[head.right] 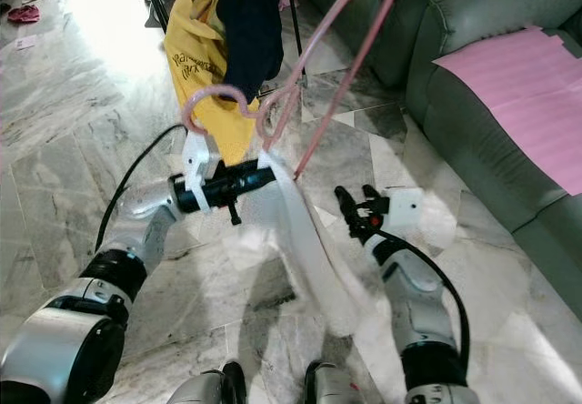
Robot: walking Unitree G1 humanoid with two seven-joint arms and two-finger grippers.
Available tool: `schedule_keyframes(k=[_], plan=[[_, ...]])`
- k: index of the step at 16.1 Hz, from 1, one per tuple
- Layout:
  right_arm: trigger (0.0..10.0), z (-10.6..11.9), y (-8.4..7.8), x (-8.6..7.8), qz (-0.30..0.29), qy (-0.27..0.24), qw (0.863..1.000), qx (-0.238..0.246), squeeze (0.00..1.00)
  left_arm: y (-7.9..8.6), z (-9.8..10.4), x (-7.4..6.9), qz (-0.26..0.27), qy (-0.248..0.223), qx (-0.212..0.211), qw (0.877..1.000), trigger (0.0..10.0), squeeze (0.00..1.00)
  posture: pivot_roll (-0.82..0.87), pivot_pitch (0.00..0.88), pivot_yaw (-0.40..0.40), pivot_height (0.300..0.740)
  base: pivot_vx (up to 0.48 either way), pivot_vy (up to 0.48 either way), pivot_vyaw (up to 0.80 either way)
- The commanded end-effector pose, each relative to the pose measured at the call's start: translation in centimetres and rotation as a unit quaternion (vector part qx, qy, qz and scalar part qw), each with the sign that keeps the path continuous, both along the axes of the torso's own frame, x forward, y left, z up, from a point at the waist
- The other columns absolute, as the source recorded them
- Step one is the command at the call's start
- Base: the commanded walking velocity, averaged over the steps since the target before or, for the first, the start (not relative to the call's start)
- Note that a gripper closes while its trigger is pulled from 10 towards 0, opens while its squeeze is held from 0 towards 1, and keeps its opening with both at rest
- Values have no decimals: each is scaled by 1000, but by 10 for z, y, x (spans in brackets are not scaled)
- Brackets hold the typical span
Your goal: Hang hanger
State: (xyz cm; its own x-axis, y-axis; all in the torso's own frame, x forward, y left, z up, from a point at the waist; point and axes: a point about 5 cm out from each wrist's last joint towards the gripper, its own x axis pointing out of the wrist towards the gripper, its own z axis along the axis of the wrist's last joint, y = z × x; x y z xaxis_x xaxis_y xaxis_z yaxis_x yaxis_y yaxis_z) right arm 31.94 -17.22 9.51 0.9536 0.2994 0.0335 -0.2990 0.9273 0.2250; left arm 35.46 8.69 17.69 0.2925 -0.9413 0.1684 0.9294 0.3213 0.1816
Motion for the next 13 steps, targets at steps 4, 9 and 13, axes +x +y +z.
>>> schedule_keyframes(k=[4,9,13], plan=[[10000,-15,50,1,66,58,994,64,0,-17,37,-6,-69,-45,-41,996,10000,0,-203,214,90,740,0,0,0],[10000,-14,88,1,135,85,982,99,0,-19,46,-8,-66,-55,-52,995,10000,0,-199,217,88,740,0,0,0],[10000,-20,104,-11,183,99,976,67,0,-13,47,-1,-13,-55,-60,997,10000,0,-205,220,89,740,0,0,0]])
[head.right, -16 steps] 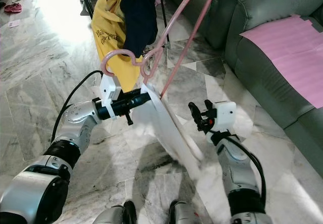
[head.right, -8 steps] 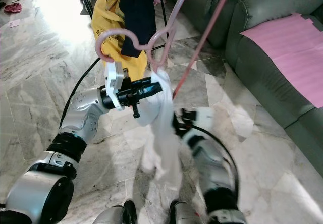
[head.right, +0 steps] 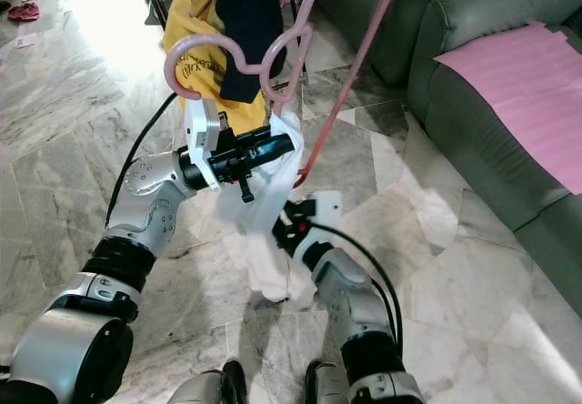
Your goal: Hang hanger
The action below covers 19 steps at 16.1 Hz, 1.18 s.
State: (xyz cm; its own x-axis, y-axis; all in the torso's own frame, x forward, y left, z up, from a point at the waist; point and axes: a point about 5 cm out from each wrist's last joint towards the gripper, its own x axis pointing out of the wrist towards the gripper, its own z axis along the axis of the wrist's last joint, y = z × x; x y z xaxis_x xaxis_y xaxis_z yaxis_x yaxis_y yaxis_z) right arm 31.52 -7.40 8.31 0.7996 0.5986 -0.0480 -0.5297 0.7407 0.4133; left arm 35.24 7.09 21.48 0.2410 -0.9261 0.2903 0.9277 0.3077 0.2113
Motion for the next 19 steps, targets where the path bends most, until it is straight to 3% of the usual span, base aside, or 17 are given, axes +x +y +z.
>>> schedule_keyframes(k=[1,3,7,12,16,19], plan=[[10000,-21,5,-13,31,37,998,-33,0,2,11,2,10,-22,-9,1000,10000,0,-206,218,89,740,0,0,0],[10000,-41,1,-24,33,69,995,-66,0,0,18,2,11,-18,-28,999,10000,0,-205,219,88,740,0,0,0],[10000,-51,-1,-29,35,89,991,-95,0,0,19,3,11,-14,-29,999,10000,0,-204,218,92,740,0,0,0],[10000,-51,-15,-31,74,46,973,-213,0,10,-1,6,19,-22,58,998,10000,0,-205,214,92,740,0,0,0],[10000,-65,-36,-39,71,66,966,-242,0,15,-5,6,19,-30,82,996,10000,0,-205,208,84,740,0,0,0],[10000,-70,-40,-46,85,75,962,-247,0,17,1,5,14,-85,109,990,10000,0,-194,206,87,740,0,0,0]])
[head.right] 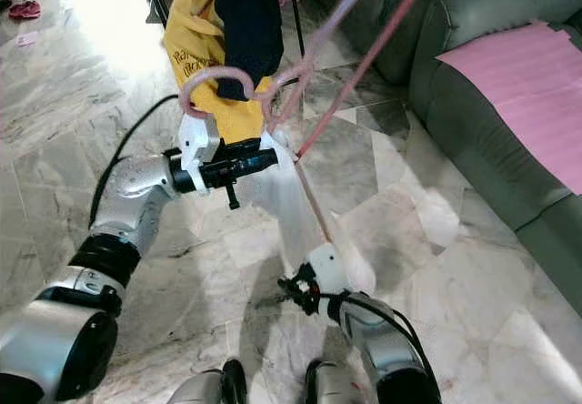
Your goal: Hang hanger
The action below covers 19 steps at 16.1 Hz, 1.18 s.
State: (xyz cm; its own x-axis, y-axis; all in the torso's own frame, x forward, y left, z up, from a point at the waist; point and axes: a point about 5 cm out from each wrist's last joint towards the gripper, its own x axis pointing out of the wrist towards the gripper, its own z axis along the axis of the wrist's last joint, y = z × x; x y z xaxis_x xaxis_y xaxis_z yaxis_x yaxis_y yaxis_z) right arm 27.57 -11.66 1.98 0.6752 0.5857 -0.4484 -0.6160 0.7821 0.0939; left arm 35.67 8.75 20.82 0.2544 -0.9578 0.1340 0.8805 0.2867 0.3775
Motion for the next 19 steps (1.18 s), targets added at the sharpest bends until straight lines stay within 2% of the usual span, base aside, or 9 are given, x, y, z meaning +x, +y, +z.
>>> schedule_keyframes(k=[1,4,6,8,10,12,14,16,19], plan=[[10000,-6,0,-6,14,10,1000,-5,0,1,11,0,-16,-31,20,999,10000,0,-194,206,87,740,0,0,0],[10000,7,-12,2,3,-54,999,-4,0,2,21,0,-33,-54,34,997,10000,0,-186,206,92,740,0,0,0],[10000,45,-37,20,-84,-163,981,68,0,1,24,1,-36,-58,38,997,10000,0,-181,209,98,740,0,0,0],[10000,61,-54,28,-148,-192,964,111,0,1,11,0,-29,-53,52,997,10000,0,-187,209,99,740,0,0,0],[10000,52,-62,29,-181,-181,963,89,0,1,-23,-7,-13,-21,72,997,10000,0,-193,205,94,740,0,0,0],[10000,39,-58,23,-171,-154,970,76,0,2,-52,-14,3,6,96,995,10000,0,-197,200,80,740,0,0,0],[10000,13,-50,10,-146,-96,982,65,0,8,-93,-31,8,40,141,989,10000,0,-201,195,63,740,0,0,0],[10000,-2,-52,0,-132,-63,988,49,0,7,-90,-30,6,38,130,991,10000,0,-193,194,54,740,0,0,0],[10000,-7,-55,4,-161,-43,984,61,0,2,-76,-22,27,9,117,993,10000,0,-185,186,53,740,0,0,0]])
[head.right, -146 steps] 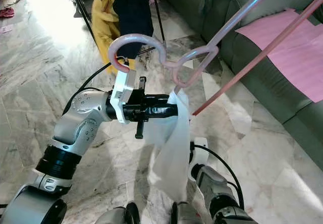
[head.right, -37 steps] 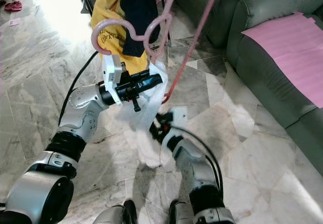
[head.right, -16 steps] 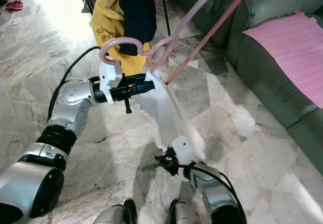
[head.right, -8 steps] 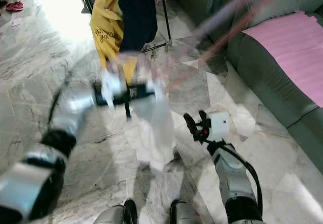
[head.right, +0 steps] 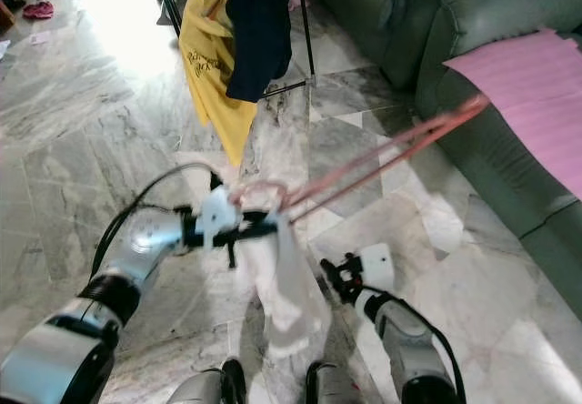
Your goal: Hang hanger
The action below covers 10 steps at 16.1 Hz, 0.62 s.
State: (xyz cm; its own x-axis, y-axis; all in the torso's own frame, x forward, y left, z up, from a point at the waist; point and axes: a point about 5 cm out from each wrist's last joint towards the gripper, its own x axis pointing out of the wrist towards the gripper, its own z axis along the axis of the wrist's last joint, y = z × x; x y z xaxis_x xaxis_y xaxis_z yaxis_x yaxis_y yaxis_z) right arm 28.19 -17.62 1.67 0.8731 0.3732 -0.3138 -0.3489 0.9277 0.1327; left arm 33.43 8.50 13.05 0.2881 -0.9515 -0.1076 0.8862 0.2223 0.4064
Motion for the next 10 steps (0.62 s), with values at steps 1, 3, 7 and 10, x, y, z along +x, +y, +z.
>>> schedule_keyframes(k=[1,3,7,10], plan=[[10000,-5,7,-1,0,12,1000,14,0,5,-3,2,32,-5,0,999,10000,0,-186,182,54,740,0,0,0],[10000,-9,16,-4,-2,18,999,29,0,7,-22,4,99,39,11,994,10000,0,-186,183,57,740,0,0,0],[10000,-37,36,-28,-25,74,995,68,0,17,-82,-16,280,182,-45,942,10000,0,-191,166,29,740,0,0,0],[10000,-55,29,-46,-61,116,989,65,0,31,-109,-29,404,217,-65,886,10000,0,-181,146,-7,740,0,0,0]])
